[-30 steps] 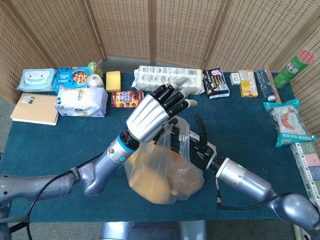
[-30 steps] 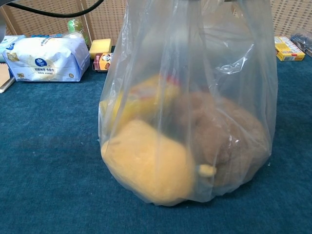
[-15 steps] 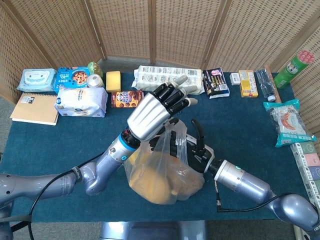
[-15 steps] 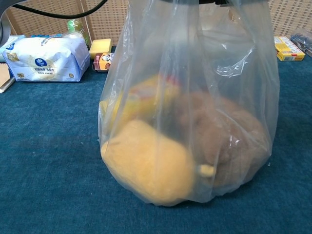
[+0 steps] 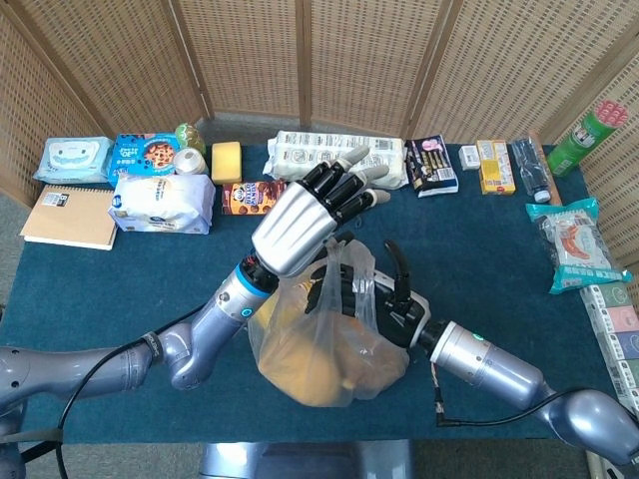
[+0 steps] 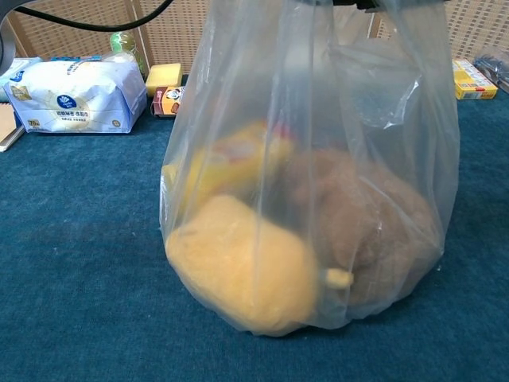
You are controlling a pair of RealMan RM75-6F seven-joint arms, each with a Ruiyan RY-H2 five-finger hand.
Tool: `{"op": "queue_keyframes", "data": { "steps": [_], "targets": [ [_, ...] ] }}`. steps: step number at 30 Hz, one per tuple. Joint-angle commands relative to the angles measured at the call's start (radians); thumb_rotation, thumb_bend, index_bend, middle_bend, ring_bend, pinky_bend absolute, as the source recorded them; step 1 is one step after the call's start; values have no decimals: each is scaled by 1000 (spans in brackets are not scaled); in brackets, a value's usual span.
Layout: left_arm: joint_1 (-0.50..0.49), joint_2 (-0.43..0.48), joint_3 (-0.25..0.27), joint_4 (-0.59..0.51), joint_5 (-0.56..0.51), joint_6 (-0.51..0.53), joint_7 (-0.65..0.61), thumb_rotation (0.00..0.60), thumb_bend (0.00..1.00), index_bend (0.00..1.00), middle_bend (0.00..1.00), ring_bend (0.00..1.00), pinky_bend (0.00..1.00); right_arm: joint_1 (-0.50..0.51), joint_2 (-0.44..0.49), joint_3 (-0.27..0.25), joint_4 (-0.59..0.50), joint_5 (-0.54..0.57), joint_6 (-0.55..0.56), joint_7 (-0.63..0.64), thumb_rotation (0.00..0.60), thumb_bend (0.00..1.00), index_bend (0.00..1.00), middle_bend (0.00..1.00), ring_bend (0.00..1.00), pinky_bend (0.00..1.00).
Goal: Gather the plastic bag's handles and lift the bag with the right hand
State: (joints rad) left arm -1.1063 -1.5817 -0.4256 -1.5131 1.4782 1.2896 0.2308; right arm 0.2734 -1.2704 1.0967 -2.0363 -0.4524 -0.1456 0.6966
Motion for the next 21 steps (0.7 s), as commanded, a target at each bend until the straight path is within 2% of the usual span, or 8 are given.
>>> {"op": "queue_keyframes", "data": {
  "steps": [1,5,8,21],
  "targets": [
    [-1,-1,0,2,-4,-2,3,600,121,282,215,86,260,3,11,-8,-5,3,10,10,0,205,395,484,443,350],
    [-3,-2,0,2,-8,-6,7,600,120,282,214,86,260,11,26,-14,-11,15,21,31,0,222,461,560,555,500],
    [-3,-2,0,2,-9,-6,5,600,118,282,215,86,260,18,41,-20,-15,22,32,47,0,228,494,597,601,566],
    [23,36,32,-17,-22,-33,2,600,43,241,191,73,255,25,70,-7,11,61,-16,94,15,230,512,646,663,656]
  ]
}}
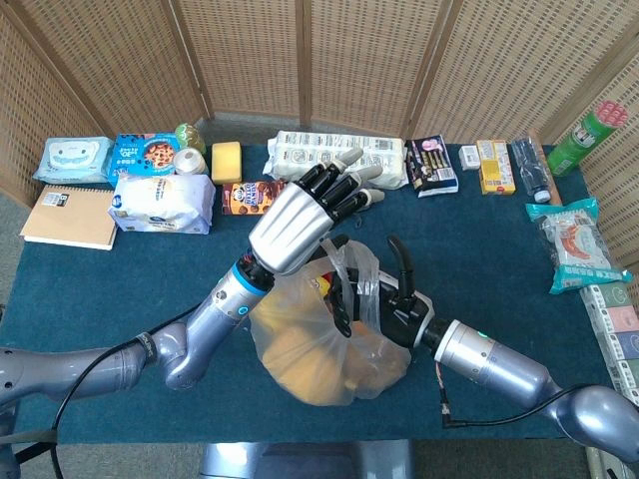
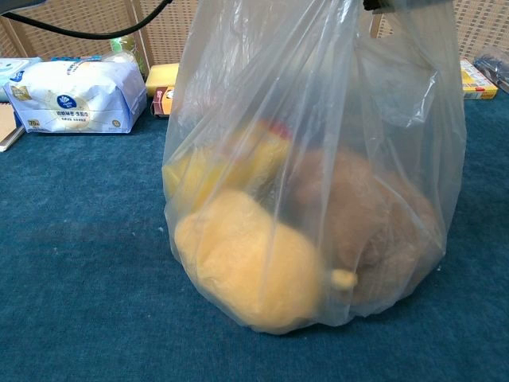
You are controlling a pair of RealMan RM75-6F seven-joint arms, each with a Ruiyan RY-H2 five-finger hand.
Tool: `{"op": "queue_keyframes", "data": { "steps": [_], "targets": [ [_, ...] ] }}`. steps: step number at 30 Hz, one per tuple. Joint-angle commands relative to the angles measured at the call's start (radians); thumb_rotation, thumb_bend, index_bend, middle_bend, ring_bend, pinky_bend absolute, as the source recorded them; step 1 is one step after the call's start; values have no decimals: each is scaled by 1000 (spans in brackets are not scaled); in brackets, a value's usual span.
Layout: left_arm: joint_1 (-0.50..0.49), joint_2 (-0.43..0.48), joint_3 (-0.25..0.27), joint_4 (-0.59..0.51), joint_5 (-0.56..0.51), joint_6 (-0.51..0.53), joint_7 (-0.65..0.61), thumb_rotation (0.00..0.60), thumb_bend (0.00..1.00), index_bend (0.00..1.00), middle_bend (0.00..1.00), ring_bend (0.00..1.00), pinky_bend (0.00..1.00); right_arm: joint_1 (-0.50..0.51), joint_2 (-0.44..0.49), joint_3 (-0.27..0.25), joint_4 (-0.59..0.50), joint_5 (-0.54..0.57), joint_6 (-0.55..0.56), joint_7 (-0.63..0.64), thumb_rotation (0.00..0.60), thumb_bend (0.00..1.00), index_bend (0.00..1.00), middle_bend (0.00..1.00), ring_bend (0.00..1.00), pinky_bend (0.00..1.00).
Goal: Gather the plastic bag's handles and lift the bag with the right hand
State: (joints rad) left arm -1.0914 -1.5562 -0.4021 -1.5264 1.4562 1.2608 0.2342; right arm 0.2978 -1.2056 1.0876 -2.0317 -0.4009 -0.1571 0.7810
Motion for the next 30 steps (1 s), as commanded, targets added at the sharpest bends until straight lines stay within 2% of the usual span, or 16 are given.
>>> {"op": "queue_keyframes", "data": {
  "steps": [1,17,30],
  "targets": [
    [10,13,10,-5,0,-6,-3,600,34,236,189,72,254,1,7,2,7,10,-7,11,15,230,513,647,665,657],
    [86,104,47,-118,-36,-31,-81,600,0,189,173,59,240,19,16,1,38,26,10,29,14,230,513,641,650,646],
    [163,176,53,-250,-105,-57,-247,600,0,183,172,50,240,32,22,-10,52,33,33,52,13,230,514,640,650,643]
  ]
}}
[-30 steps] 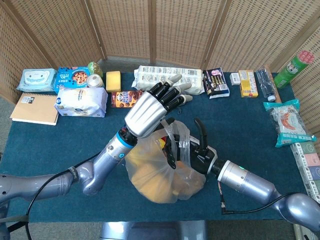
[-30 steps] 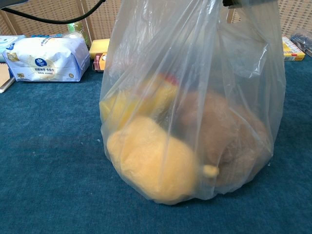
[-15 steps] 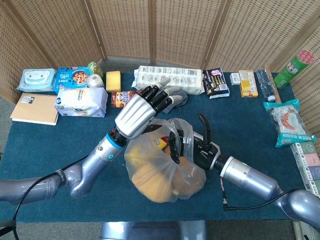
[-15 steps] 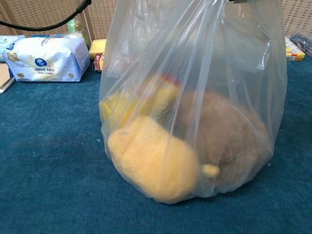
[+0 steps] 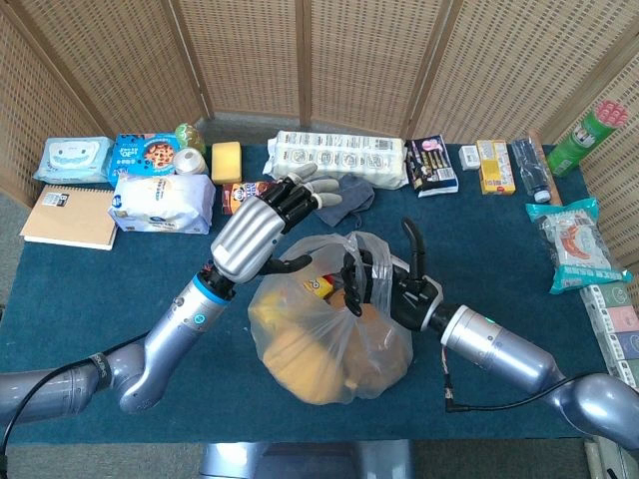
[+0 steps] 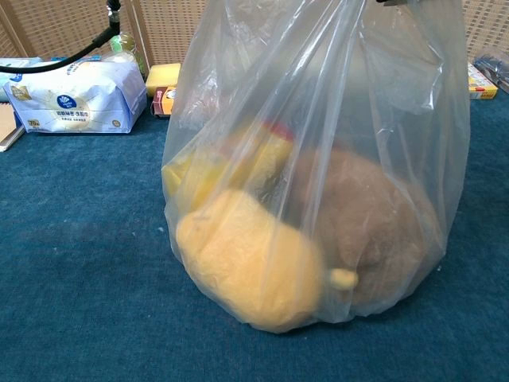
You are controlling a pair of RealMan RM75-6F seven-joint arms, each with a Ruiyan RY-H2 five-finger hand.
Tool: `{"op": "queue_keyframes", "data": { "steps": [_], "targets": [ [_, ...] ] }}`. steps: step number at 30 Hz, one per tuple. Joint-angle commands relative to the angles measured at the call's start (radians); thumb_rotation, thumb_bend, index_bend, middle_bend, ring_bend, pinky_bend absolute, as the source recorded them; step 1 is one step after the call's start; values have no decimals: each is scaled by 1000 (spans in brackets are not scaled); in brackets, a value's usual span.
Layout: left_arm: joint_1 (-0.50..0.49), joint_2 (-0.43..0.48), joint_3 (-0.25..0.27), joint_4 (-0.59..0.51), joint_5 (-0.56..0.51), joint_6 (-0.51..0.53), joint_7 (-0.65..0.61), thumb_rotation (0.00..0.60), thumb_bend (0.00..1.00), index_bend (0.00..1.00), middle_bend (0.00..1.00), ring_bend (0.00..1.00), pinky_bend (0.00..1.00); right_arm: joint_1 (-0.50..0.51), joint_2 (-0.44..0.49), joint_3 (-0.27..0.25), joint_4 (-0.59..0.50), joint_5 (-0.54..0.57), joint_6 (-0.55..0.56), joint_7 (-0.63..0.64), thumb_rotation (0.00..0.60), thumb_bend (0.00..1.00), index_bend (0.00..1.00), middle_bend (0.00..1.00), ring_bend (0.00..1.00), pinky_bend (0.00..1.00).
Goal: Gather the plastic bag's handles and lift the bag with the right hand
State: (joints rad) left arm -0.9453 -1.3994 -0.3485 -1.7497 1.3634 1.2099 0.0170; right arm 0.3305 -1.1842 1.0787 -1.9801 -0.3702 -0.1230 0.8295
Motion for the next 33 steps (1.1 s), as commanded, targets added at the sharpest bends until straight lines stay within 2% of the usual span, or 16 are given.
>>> {"op": "queue_keyframes", "data": {
  "steps": [1,7,13,16,18,21,22,23,26,28,33],
  "targets": [
    [22,25,-1,-35,-10,-4,-38,600,0,182,173,49,239,-1,2,-1,0,4,-3,6,14,230,514,640,650,644],
    [73,76,6,-99,13,26,-99,600,0,183,172,48,239,-10,5,17,1,19,-17,23,50,230,513,640,650,646],
    [167,148,42,-155,55,102,-127,600,0,183,172,41,239,-26,12,48,3,39,-33,40,111,230,513,640,650,655],
    [234,194,88,-190,82,142,-131,600,0,183,171,39,239,-29,18,64,6,55,-28,56,189,232,513,646,656,683],
    [285,224,137,-198,109,167,-116,600,0,183,171,39,239,-29,29,70,5,73,-10,78,289,245,516,658,674,723],
    [349,242,198,-196,147,205,-103,600,0,183,171,40,239,-25,48,74,-1,93,21,107,407,267,538,684,710,777],
    [381,247,225,-191,159,225,-102,600,0,183,171,40,239,-22,59,75,-6,101,35,121,433,273,545,692,719,789],
    [417,251,258,-180,172,249,-103,600,0,183,171,40,239,-18,71,78,-8,108,45,132,485,282,557,704,732,804],
    [486,245,308,-138,196,298,-111,600,0,183,172,39,239,-7,98,85,-22,122,68,157,572,300,582,725,755,831],
    [520,237,333,-115,200,315,-119,600,0,183,171,39,239,-4,110,97,-32,127,79,167,598,307,589,731,762,848],
    [595,212,367,-59,198,361,-149,600,0,183,172,39,239,-16,135,136,-63,133,102,186,600,309,596,740,771,867]
  ]
}}
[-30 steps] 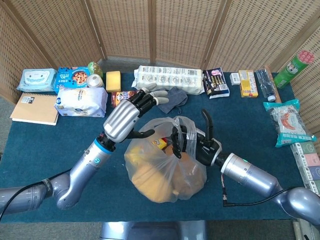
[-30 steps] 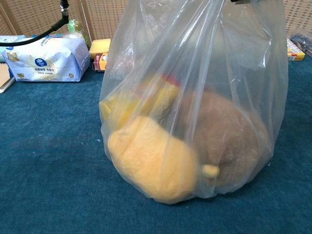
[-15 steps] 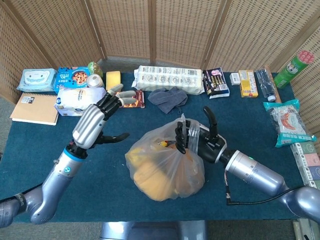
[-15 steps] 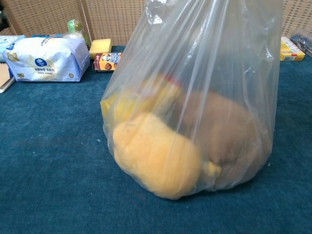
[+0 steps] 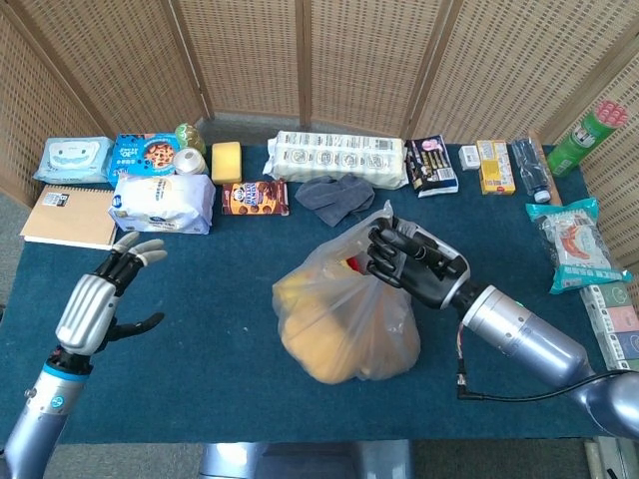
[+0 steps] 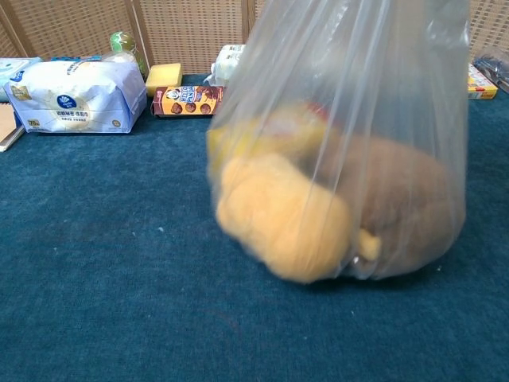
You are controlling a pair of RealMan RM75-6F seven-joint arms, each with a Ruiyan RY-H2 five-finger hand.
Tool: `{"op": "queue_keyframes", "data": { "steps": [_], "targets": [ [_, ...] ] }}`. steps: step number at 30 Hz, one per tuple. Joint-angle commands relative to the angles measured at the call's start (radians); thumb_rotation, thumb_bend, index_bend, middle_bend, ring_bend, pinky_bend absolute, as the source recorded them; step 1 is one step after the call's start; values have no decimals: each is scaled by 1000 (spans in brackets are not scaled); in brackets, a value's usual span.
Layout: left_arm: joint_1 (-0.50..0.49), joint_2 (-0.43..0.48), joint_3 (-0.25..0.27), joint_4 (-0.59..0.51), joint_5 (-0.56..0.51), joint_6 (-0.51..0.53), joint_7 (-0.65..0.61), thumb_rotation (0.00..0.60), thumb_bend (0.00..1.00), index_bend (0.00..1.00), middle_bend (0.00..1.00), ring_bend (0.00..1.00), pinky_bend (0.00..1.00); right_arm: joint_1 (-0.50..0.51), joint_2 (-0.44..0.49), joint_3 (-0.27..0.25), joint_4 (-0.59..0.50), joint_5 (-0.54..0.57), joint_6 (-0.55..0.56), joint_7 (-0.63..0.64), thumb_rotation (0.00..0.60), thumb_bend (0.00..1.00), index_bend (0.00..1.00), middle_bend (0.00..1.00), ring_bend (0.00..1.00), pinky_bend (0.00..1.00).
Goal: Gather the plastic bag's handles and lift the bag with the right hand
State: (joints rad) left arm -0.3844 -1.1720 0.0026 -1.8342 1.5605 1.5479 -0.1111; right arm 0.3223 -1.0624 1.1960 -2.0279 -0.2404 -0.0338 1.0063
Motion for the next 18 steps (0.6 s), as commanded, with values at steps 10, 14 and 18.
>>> {"op": "queue_keyframes", "data": {
  "steps": [10,14,18],
  "targets": [
    [145,-54,44,127,-16,68,-78,600,0,183,171,37,239,-53,8,136,-29,33,28,66,600,309,596,735,767,866],
    [171,-63,40,143,-17,79,-72,600,0,183,171,37,239,-70,-31,178,-10,30,6,70,600,310,596,728,760,865],
    [194,-56,40,145,-14,82,-75,600,0,183,171,37,239,-80,-57,196,8,26,-17,69,600,311,596,726,758,864]
  ]
}}
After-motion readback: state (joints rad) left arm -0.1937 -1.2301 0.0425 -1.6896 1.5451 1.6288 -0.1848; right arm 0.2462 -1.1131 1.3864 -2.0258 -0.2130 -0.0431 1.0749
